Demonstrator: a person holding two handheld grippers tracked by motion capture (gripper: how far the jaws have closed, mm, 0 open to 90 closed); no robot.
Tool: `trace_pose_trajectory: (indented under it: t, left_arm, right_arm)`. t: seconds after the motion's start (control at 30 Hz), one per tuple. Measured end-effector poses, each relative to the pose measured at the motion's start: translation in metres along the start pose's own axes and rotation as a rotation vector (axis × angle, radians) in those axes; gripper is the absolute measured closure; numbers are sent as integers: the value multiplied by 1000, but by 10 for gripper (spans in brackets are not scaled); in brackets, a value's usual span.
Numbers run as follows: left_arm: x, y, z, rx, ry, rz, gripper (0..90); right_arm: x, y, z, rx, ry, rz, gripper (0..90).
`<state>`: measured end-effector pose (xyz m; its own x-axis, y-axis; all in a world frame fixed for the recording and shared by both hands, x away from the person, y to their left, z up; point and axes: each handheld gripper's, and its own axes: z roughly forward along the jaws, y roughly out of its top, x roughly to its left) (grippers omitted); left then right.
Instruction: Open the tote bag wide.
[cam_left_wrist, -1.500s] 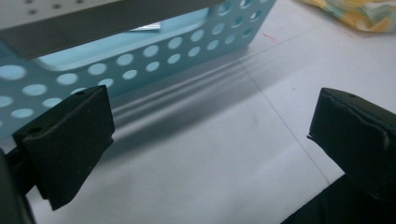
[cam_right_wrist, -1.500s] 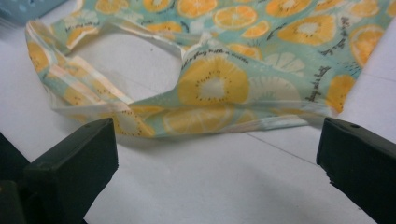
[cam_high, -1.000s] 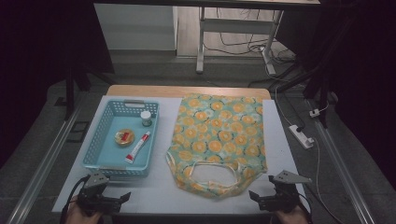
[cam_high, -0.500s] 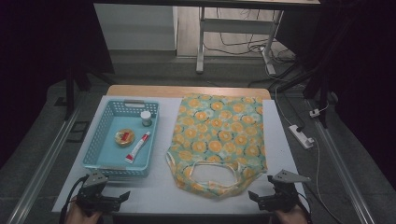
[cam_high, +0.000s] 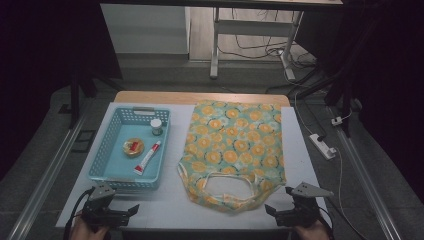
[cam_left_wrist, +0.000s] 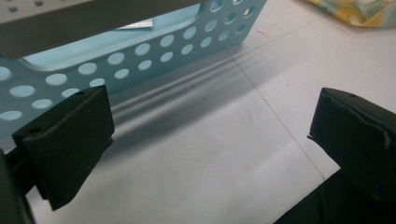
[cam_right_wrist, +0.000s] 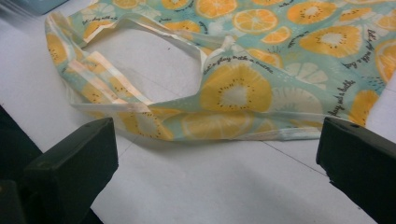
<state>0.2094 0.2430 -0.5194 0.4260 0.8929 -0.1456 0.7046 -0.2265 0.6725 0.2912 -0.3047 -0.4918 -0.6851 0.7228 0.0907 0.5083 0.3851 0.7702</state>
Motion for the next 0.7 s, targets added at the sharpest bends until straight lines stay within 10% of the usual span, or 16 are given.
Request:
trace_pose_trajectory:
  t: [0.7]
  left_arm:
    - [5,0,-2,-17,-38,-4,0]
  right_arm:
    - [10,14,8,-21,36,-59,0]
